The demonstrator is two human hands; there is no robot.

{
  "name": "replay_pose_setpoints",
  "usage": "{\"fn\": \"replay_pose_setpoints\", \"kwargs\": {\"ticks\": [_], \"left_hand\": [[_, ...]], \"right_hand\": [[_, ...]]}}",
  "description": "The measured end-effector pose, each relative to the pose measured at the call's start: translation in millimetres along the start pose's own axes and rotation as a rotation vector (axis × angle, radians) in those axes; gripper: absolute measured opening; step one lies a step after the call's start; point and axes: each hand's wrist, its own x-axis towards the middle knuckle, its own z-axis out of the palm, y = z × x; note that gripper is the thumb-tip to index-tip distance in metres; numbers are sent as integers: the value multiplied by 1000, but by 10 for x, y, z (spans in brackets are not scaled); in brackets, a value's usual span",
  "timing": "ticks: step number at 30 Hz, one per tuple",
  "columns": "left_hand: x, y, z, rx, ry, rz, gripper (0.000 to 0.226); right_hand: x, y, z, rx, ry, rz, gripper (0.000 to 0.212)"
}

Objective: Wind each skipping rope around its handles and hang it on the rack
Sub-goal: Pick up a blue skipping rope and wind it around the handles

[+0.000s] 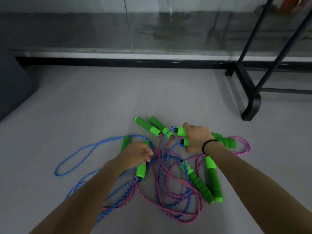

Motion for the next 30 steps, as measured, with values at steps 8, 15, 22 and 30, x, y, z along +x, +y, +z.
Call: {"fn": "replay_pose_setpoints", "kwargs": {"ticks": [8,15,22,30], "left_hand": [[-567,710,-322,-155,8,127,32],[-1382,1921,-959,-277,28,281,15],[-2334,3372,-1753,-307,-48,281,28],[-3620,5486,-3091,-418,65,409,47]], "right_hand": [[-595,-250,-1200,883,78,129,63],[-1142,-610,-2591,1297,179,-2,32],[-1562,-767,-4134,1435,203,55,30],[-2013,-979,-6851,1492,371,79,59]]}}
